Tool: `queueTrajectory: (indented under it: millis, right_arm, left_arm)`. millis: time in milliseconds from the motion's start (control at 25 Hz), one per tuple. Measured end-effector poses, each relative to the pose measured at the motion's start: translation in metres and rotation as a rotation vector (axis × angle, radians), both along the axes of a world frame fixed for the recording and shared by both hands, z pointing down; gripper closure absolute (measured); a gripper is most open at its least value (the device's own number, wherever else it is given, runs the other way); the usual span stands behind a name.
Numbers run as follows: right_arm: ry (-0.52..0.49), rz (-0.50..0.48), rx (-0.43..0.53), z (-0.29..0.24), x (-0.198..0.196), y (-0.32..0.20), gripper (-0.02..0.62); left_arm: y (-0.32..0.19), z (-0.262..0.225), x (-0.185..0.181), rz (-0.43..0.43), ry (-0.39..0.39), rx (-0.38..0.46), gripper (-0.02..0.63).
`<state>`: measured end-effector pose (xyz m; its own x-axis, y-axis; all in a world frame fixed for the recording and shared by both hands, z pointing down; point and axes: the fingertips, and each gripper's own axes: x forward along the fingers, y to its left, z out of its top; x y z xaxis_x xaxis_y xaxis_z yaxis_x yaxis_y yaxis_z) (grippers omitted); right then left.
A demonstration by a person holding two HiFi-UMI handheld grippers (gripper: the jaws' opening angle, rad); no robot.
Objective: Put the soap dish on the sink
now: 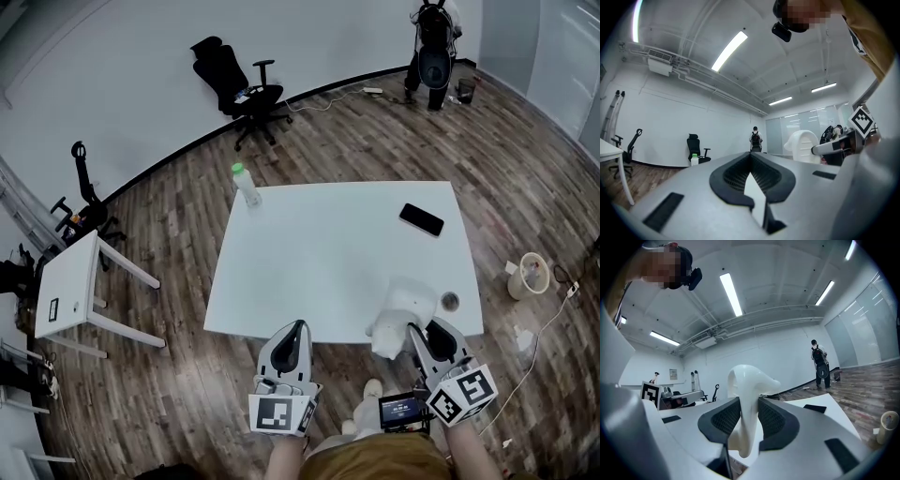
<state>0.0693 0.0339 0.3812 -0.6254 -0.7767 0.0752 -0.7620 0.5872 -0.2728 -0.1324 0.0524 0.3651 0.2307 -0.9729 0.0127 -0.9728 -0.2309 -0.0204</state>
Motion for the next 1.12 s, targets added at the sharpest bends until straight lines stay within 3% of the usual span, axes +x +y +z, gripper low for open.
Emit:
queueTrajectory:
  millis: [680,1120]
  right_arm:
    - [-0.011,-0.052,-0.057,0.018,0.010,-0.098,0.471]
    - [0.002,-0.063,-0.087,0.035,-0.019,-0.139,0.471]
  left_arm:
    - [-0.095,0.007,0.015,-0.043,-0.041,-0.021,0.598]
    - [-0.143,0.024,-0.004,-0.023,-0.013,-0.064,0.598]
